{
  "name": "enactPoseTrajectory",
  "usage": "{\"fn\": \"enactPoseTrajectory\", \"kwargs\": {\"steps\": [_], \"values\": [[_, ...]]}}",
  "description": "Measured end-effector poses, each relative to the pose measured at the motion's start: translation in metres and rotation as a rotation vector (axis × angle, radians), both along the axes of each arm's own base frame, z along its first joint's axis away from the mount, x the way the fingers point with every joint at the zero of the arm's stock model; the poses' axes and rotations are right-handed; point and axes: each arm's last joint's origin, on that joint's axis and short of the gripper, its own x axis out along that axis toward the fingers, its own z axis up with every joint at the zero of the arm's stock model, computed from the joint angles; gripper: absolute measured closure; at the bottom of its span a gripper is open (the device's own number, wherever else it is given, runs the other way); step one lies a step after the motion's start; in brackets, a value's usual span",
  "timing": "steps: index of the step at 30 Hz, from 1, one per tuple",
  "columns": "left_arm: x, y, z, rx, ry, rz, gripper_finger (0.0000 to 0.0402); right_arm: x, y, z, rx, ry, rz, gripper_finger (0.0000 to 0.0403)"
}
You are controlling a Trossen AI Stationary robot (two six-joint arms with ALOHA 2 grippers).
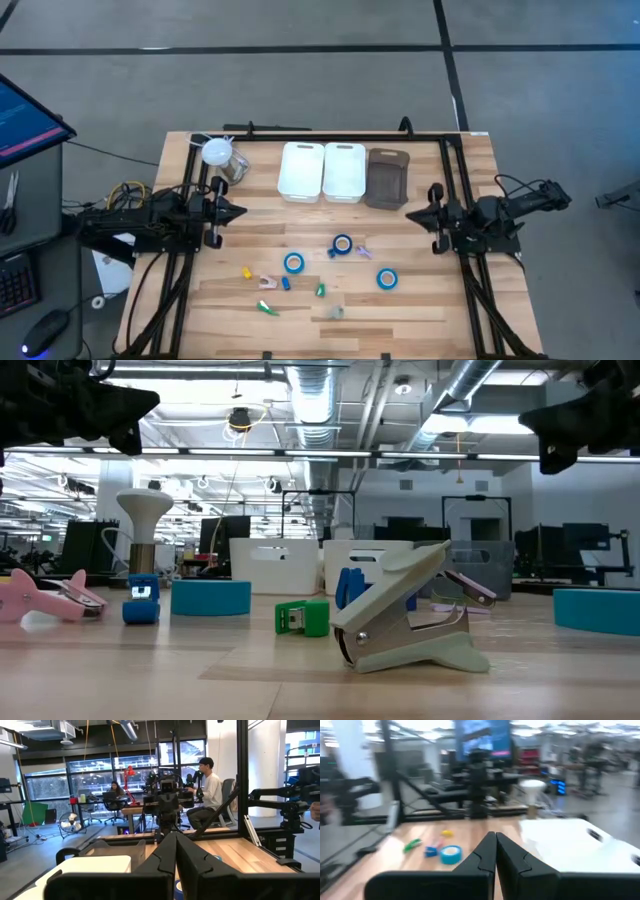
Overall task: Pick and place Stapler, Stapler remover, tape
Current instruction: Put the purple staple remover into the black bin
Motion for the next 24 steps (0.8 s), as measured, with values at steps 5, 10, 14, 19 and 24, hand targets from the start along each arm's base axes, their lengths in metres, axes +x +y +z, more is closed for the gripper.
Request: {"fn": "enactPoseTrajectory", "kwargs": {"steps": [5,10,14,19,24], "values": [[0.003,0.001,0.002,-0.006,0.015,0.023,0.0399,0.001,-0.002,0.012,0.039,0.012,-0.086,0.0403],[0.012,0.002,0.009,-0.014,0.097,0.066,0.0399,0.012,0.0,0.028,0.01,0.084,-0.16,0.0403],[0.025,0.004,0.014,-0.013,0.194,0.095,0.0399,0.03,0.005,0.036,-0.016,0.192,-0.217,0.0403],[0.041,0.004,0.021,0.034,0.281,0.098,0.0399,0.055,0.015,0.048,0.047,0.424,-0.264,0.0403],[0.051,0.005,0.02,0.038,0.334,0.097,0.0399,0.078,0.027,0.057,0.105,0.683,-0.33,0.0403]]}}
